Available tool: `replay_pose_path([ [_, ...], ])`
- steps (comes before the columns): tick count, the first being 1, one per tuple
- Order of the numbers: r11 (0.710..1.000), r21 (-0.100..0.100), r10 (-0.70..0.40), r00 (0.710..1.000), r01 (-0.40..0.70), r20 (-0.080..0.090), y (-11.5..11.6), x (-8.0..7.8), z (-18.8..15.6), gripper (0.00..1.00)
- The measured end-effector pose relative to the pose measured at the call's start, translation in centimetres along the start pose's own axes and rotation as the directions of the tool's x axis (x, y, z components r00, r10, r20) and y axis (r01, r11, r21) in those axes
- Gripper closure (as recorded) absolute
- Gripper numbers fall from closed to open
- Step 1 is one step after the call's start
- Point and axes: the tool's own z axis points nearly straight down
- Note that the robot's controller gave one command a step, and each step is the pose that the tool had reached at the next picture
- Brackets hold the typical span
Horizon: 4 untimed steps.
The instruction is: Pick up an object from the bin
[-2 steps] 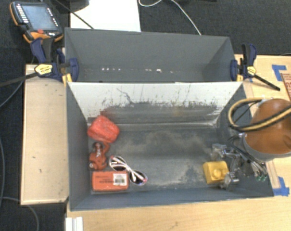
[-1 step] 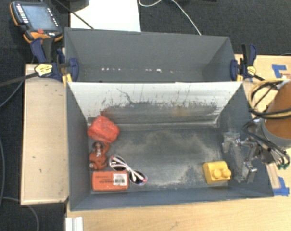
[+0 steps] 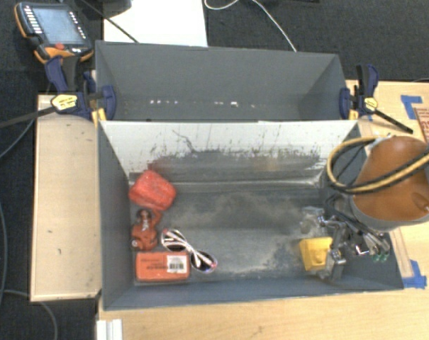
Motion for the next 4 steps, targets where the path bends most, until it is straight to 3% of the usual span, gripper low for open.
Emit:
replay_pose_path([
  [1,0.913,0.01,-0.408,0.913,0.408,0.013,-2.9,0.3,2.8,0.0],
  [2,0.999,-0.001,0.04,0.999,-0.04,0.001,-0.2,-0.3,2.9,1.0],
  [4,0.999,-0.001,0.04,0.999,-0.04,0.002,-0.2,-0.3,2.7,1.0],
])
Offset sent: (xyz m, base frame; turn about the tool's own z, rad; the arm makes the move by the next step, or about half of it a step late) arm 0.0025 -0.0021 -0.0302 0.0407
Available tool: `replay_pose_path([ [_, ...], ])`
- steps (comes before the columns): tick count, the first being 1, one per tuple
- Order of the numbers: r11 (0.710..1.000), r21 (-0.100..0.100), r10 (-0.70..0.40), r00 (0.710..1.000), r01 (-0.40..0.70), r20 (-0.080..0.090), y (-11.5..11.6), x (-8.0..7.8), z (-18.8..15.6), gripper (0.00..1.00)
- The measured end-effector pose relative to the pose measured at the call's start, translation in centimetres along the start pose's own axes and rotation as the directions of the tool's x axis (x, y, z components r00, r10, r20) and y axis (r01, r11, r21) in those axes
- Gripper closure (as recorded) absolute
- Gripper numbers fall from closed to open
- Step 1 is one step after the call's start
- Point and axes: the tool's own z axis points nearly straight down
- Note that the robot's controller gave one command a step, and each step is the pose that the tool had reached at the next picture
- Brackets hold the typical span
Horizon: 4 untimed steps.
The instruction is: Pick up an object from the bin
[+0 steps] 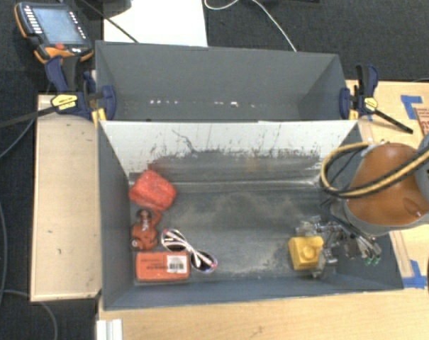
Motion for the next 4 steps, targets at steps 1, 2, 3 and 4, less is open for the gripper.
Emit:
replay_pose_path([
  [1,1.0,-0.002,0.0,1.0,0.0,-0.004,0.1,0.1,-0.9,1.0],
  [2,1.0,0.0,0.0,1.0,0.0,-0.001,0.0,0.0,-2.4,1.0],
  [3,1.0,-0.001,0.0,1.0,0.0,-0.001,0.0,0.0,-3.4,1.0],
  [4,1.0,0.0,0.0,1.0,0.0,0.001,0.0,0.0,-4.8,1.0],
])
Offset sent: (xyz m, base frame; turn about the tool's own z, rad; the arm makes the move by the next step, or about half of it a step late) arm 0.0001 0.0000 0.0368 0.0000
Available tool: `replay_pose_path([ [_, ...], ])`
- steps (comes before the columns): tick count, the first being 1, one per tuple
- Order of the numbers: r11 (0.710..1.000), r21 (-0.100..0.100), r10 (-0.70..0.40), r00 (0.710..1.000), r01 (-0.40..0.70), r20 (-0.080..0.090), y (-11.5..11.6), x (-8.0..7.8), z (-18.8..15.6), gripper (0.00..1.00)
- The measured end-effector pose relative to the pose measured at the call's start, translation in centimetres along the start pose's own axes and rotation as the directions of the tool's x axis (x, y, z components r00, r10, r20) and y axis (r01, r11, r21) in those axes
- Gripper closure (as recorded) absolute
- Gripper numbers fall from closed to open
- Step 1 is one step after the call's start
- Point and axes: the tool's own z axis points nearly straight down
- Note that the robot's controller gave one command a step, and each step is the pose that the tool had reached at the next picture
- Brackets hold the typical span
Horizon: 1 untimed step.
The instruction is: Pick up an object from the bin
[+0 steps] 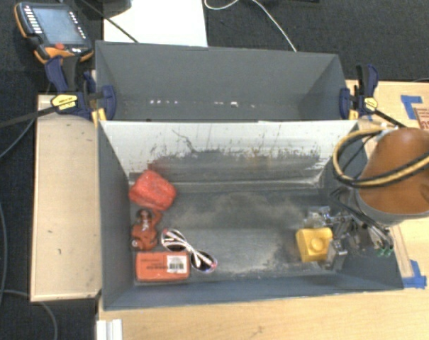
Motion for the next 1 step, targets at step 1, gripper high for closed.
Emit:
replay_pose_path([
  [1,1.0,0.001,0.0,1.0,0.0,0.002,-0.02,-0.06,-0.81,1.0],
])
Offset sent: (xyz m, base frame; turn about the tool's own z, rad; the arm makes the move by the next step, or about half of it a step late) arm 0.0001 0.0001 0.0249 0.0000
